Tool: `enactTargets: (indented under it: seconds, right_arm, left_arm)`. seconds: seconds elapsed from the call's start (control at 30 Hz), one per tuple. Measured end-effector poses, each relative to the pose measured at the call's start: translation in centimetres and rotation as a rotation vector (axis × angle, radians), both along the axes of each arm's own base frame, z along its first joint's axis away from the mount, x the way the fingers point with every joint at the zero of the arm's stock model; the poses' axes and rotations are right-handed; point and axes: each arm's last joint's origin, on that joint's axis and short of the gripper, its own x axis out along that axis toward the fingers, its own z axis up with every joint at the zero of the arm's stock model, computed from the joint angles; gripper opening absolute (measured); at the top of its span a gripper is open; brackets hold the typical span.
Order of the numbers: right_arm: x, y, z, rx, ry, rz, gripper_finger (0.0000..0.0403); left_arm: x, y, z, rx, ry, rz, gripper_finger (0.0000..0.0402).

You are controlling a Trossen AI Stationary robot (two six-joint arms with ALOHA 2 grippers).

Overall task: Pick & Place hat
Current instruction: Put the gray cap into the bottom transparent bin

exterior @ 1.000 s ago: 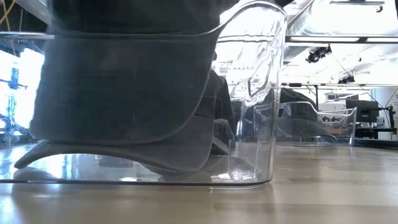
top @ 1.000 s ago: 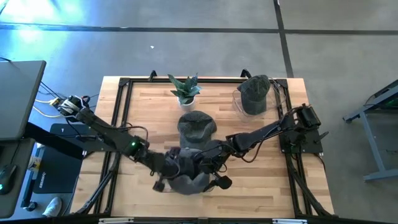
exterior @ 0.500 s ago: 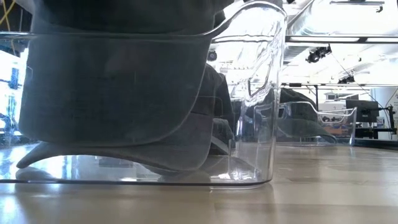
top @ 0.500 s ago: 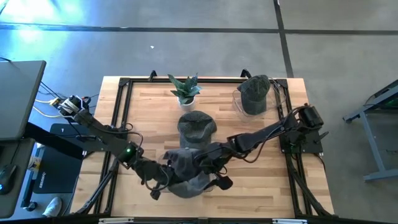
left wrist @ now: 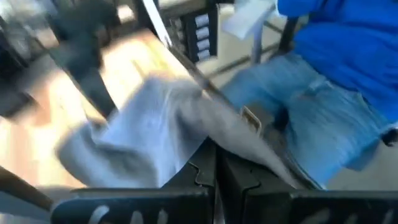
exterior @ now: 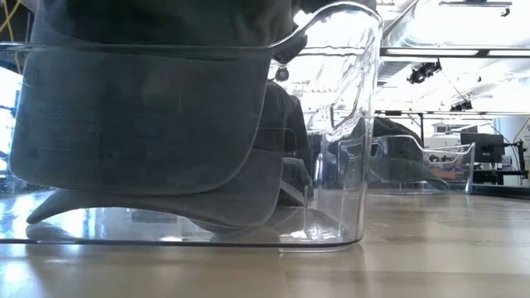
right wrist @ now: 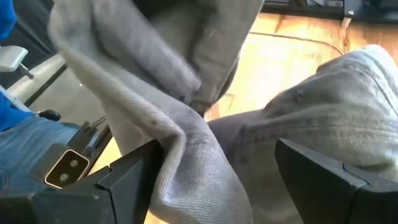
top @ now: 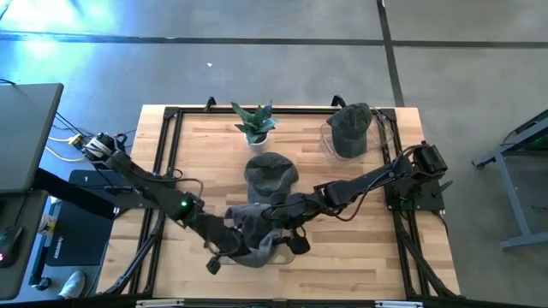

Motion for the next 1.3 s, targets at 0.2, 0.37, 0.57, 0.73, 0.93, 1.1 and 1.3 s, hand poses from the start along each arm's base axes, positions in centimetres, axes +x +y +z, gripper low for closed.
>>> enactTargets:
  seconds: [0.2, 0.37, 0.57, 0.73, 0.93, 1.1, 1.3]
  right_arm:
    - [-0.1, 0.0, -0.1, 0.0, 0.017, 0.0, 0.0311]
    - [-1.3, -0.2, 1.4, -0.074, -0.003, 0.061, 0.0311]
    - [-2.8, -0.5, 2.1, -0.232, -0.003, 0.198, 0.0311]
    - [-2.5, -0.5, 0.9, -0.187, 0.02, 0.342, 0.0311]
    - [-2.3, -0.6, 1.0, -0.169, -0.004, 0.381, 0.0311]
    - [-2.0, -1.3, 0.9, -0.21, 0.012, 0.265, 0.0311]
    - [-2.0, -1.4, 0.9, -0.219, 0.021, 0.254, 0.0311]
  left_arm:
    - [-0.4, 0.1, 0.8, 0.05, -0.064, 0.03, 0.0]
    - [-0.6, 0.5, 0.6, 0.099, -0.047, 0.103, 0.0]
    - [-1.1, 1.2, 0.7, 0.145, -0.035, 0.251, 0.0]
    - [-2.1, 1.7, 1.1, 0.164, -0.008, 0.321, 0.0]
    - [-3.9, 2.0, 0.6, 0.196, 0.08, 0.484, 0.0]
    - [-5.1, 2.1, -0.3, 0.189, 0.169, 0.595, 0.0]
    - [-4.6, 1.7, -1.5, 0.173, 0.227, 0.621, 0.0]
